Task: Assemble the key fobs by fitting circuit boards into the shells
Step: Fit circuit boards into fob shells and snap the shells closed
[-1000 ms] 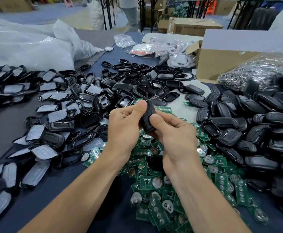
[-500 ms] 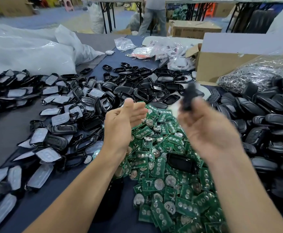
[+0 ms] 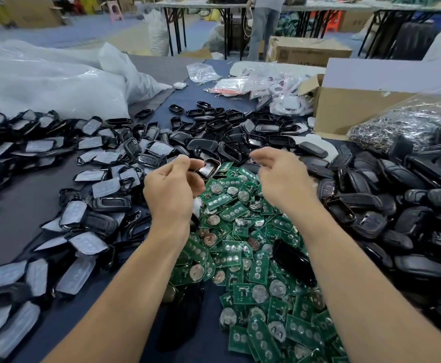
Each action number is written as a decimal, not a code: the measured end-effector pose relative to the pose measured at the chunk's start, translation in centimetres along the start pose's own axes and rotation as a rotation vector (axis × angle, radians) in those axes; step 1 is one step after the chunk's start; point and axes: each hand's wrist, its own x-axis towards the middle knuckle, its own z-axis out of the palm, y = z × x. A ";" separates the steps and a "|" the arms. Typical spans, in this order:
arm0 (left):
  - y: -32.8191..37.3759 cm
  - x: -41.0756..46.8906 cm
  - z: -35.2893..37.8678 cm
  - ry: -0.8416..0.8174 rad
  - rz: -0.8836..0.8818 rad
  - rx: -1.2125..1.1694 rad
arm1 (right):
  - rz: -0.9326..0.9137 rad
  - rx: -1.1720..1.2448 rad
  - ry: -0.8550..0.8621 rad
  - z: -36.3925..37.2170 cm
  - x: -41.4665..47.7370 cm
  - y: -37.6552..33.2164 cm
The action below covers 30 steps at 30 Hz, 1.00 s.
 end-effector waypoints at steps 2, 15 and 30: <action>0.0 0.4 -0.2 0.026 0.004 0.016 | -0.001 -0.202 -0.046 1.2 2.4 -0.1; 0.2 0.2 0.0 0.005 0.003 0.075 | 0.003 -0.758 -0.129 0.7 4.1 -0.3; -0.1 -1.8 0.9 -0.520 0.110 0.147 | -0.253 0.210 0.217 0.8 -6.3 0.4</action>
